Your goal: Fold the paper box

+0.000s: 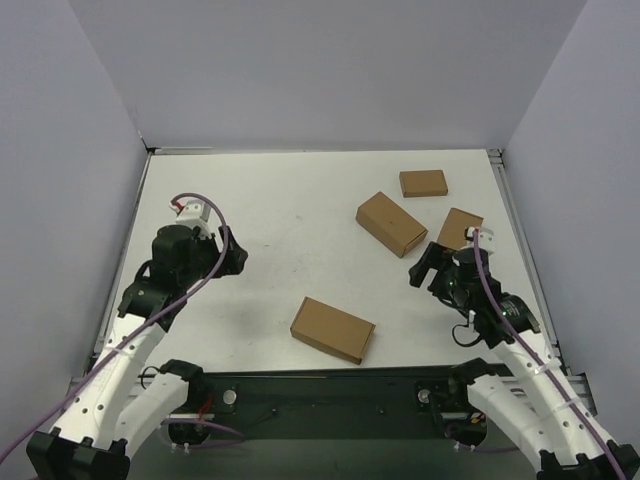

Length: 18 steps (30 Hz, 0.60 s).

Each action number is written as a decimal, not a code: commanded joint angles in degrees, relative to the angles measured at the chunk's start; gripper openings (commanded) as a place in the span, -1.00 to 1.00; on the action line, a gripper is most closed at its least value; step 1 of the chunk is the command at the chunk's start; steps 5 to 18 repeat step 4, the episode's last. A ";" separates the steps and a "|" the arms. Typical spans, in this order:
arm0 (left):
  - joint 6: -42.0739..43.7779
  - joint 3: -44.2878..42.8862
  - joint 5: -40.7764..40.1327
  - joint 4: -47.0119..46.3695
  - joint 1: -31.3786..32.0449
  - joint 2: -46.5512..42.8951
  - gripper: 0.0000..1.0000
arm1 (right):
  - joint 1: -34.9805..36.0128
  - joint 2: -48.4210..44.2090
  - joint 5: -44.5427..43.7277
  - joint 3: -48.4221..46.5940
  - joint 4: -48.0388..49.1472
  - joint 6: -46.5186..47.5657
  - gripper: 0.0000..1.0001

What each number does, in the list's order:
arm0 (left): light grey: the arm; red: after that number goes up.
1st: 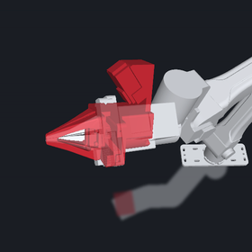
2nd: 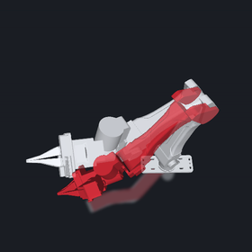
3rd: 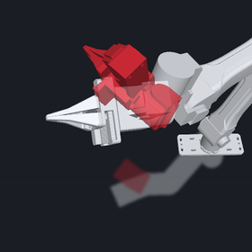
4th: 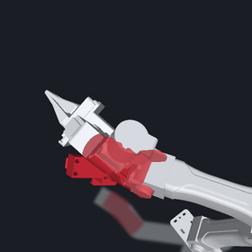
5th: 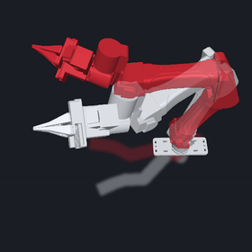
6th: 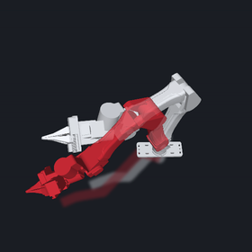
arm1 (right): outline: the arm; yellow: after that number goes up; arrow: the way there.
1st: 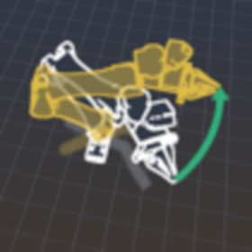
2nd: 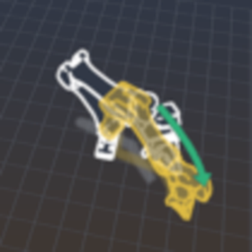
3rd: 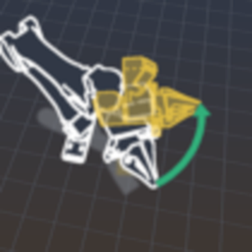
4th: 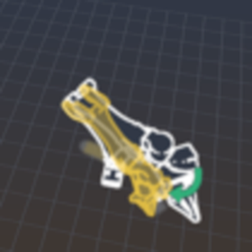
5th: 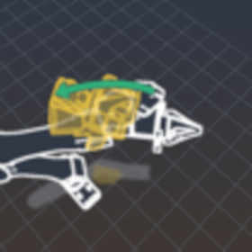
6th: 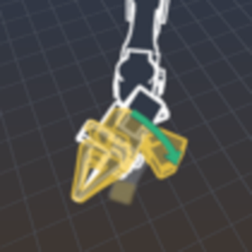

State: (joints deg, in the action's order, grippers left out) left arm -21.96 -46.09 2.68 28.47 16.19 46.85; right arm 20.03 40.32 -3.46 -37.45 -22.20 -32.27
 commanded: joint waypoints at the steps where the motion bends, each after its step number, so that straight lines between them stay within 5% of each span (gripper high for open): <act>1: 1.74 -1.29 -3.64 2.03 -0.28 -2.81 0.65 | -0.43 0.11 2.15 -2.71 -1.10 2.91 0.66; 18: 1.57 -1.81 -4.08 1.24 -0.28 -4.40 0.68 | -0.52 0.55 1.97 -3.24 -1.18 3.44 0.66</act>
